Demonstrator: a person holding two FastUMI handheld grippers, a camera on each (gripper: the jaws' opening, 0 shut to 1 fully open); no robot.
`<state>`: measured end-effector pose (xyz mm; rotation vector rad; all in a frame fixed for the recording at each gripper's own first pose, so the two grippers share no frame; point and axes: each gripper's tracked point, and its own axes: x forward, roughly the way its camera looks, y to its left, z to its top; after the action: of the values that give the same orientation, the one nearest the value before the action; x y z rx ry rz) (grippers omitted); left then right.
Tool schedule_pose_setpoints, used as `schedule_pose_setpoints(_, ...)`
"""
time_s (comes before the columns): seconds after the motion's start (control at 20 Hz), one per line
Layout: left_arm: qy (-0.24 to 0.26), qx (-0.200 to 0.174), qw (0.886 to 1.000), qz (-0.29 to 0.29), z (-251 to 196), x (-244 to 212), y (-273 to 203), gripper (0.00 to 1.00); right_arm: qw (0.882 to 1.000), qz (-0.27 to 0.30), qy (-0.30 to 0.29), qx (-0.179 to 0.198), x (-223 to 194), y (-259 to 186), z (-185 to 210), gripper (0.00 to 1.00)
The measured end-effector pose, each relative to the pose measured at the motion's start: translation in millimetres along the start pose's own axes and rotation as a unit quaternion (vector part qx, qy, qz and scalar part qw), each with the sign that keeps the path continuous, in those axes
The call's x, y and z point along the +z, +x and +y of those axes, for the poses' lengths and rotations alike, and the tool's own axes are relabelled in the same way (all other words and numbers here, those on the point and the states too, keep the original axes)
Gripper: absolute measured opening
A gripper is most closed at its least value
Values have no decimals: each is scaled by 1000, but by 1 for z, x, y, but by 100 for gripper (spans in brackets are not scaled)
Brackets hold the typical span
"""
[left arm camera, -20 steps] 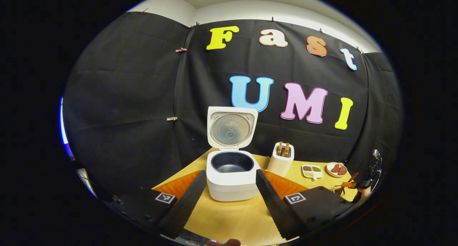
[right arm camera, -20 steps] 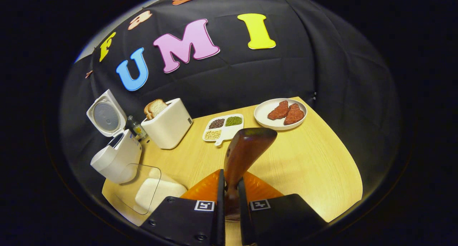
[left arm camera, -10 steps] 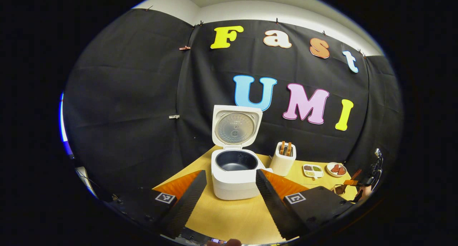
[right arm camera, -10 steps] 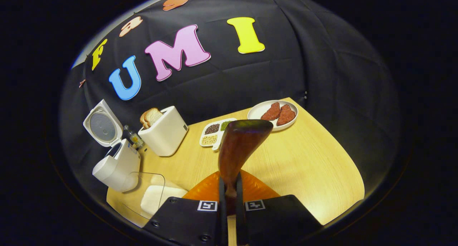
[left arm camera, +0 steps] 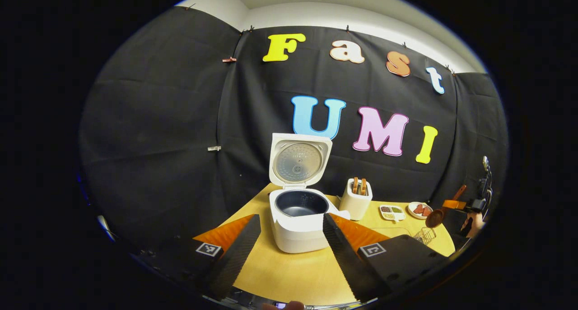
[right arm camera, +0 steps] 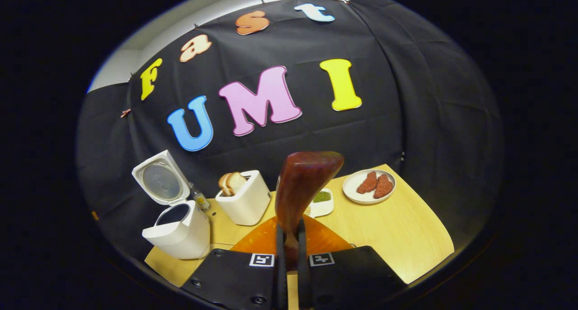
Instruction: Close the left gripper, press the button to open the rice cooker; take a wooden spoon from the chopstick holder with the right hand, scoop a spoonful of rice and pour it into the rice cooker, then put the wooden spoon back into the chopstick holder.
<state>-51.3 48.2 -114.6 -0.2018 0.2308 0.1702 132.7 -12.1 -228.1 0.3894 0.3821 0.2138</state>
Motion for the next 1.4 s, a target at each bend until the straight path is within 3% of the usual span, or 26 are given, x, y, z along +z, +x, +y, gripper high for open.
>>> schedule_pose_setpoints(0.3,17,-29,999,2,25,-2,6,95,994,35,-104,23,-60,17,85,13)
schedule_pose_setpoints(0.55,22,-36,999,1,44,0,13,95,977,88,-193,-25,-132,48,91,13)
schedule_pose_setpoints(0.7,15,-32,999,1,55,-3,18,95,961,120,-243,-61,-166,57,79,13)
schedule_pose_setpoints(0.9,11,-26,1000,8,71,-8,23,95,968,129,-201,-81,-186,58,88,13)
schedule_pose_setpoints(1.05,5,-23,1000,12,79,-10,25,95,978,135,-138,-84,-196,58,102,13)
schedule_pose_setpoints(1.4,-1,-19,1000,14,88,-13,28,95,987,130,4,-95,-202,59,107,13)
